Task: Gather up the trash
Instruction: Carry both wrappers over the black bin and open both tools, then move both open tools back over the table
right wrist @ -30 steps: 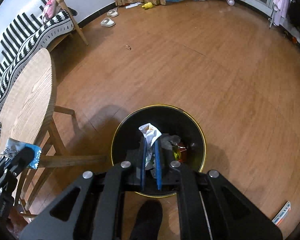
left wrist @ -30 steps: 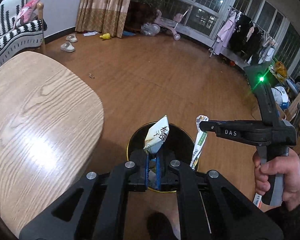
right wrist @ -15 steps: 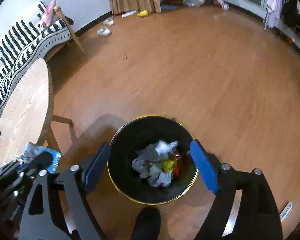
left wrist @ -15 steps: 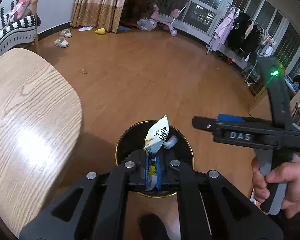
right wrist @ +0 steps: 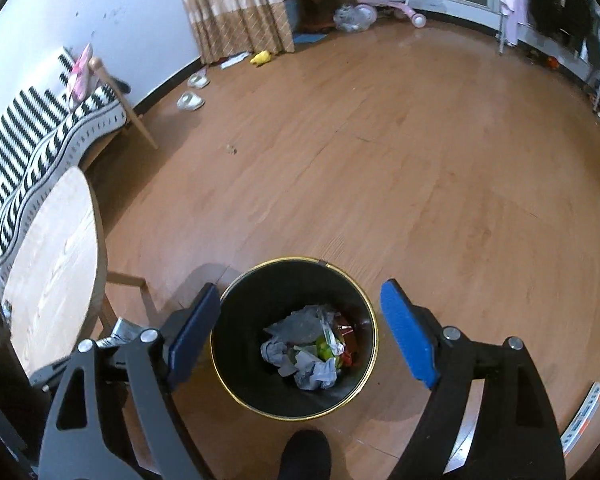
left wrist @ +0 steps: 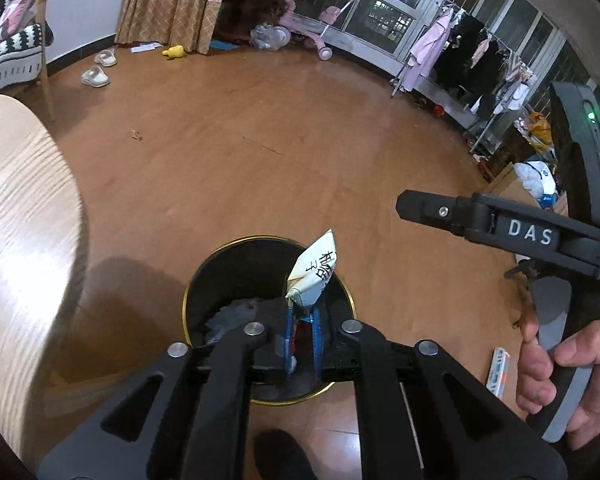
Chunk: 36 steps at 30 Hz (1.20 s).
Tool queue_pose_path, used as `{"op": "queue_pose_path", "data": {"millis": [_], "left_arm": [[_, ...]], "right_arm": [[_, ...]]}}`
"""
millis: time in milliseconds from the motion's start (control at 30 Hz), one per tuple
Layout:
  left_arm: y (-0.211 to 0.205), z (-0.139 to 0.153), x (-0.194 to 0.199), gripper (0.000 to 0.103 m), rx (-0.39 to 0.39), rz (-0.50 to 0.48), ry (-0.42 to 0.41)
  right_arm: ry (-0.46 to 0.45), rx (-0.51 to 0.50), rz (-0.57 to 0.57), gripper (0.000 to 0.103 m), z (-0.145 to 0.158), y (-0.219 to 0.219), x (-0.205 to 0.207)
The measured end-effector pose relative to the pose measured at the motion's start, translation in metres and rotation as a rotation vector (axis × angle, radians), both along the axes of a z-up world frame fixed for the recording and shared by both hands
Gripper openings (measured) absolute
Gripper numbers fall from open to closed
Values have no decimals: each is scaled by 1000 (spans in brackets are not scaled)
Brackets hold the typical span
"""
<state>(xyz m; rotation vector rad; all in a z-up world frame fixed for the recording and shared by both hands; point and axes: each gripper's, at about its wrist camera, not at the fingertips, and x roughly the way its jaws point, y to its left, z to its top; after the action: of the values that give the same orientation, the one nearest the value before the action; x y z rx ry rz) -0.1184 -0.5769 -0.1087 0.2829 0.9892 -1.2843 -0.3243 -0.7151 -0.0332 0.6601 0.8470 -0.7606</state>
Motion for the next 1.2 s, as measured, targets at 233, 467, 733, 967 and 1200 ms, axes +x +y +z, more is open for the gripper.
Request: {"op": "queue_pose_path", "data": {"millis": [233,467,733,967,1200], "left_arm": [[-8,-6,-1,58,-4,-14,20],[-2,-1,2,82,-28,-2,39],[10,11,9,85,-49,21,44],[66,40,53,86,-105,122,9],[178,67,151,86,-101,425,-59]], "right_arm": [[-36,-15,-11,80,10,0,-1],[-49,-22,-3,80,18,6,8],[-66,-43,2,80,28,18,15],[-84,-40,91,80,35,36,54],[-109,-35,312,80,38,109,155]]}}
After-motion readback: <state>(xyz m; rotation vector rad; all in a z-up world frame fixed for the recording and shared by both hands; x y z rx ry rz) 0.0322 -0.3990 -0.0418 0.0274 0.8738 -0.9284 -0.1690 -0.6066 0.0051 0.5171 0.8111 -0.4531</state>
